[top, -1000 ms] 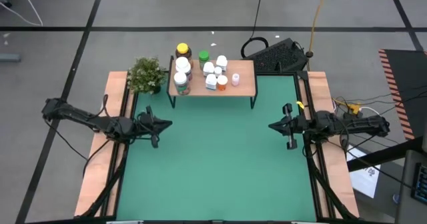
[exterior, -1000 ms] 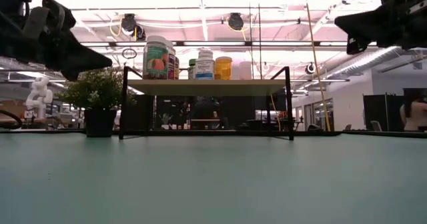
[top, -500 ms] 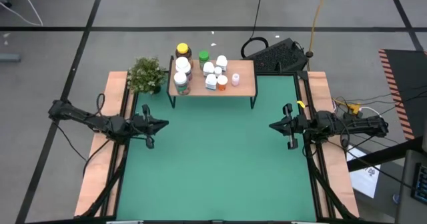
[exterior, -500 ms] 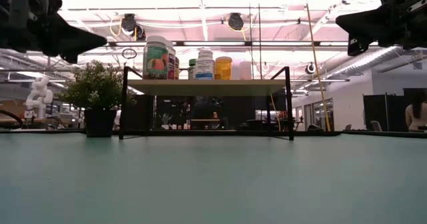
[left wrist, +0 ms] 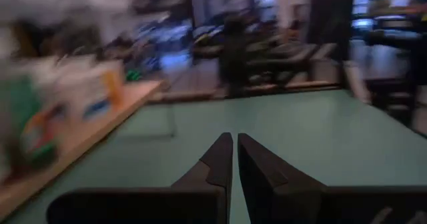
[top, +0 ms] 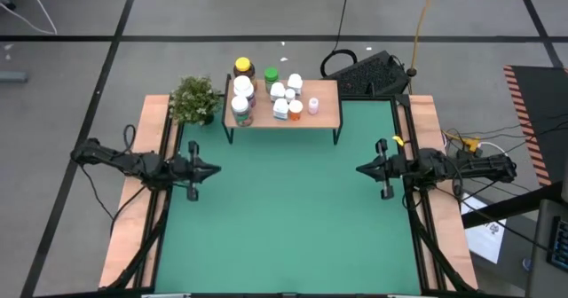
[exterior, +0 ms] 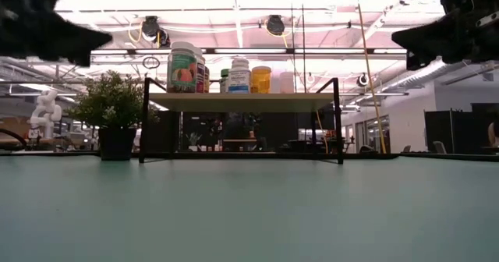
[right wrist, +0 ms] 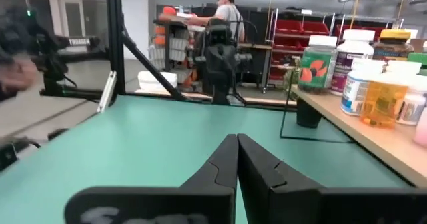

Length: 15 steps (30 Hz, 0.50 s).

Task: Pick and place medicine bottles onto shelf by color
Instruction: Return to Home Position

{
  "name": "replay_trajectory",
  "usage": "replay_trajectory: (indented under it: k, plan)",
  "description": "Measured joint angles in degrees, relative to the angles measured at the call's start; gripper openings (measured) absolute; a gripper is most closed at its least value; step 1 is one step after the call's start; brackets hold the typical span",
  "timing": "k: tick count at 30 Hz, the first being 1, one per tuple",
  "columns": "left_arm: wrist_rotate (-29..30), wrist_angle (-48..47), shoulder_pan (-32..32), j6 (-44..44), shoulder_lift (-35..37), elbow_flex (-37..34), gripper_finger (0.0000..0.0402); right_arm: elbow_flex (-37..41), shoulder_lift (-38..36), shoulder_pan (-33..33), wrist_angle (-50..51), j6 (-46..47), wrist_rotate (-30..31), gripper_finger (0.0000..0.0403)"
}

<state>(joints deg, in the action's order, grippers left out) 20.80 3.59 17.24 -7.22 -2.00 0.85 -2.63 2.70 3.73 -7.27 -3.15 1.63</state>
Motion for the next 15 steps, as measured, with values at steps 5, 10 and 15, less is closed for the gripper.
replay_trajectory:
  k: [5,10,15]
  plan:
    - [-11.95,7.43,-2.85,-8.16,0.33,0.11,0.0026,0.0,0.02,0.0,-1.97,-4.23,0.09,0.0]
    - [-13.31,0.52,-8.58,-3.52,0.24,-0.01,0.0026,0.02,0.02,0.0,-7.35,-9.62,0.13,0.0]
    - [-16.72,-2.89,-12.29,1.03,-0.34,0.06,0.0026,0.02,0.04,0.0,-8.41,-11.57,0.09,0.0]
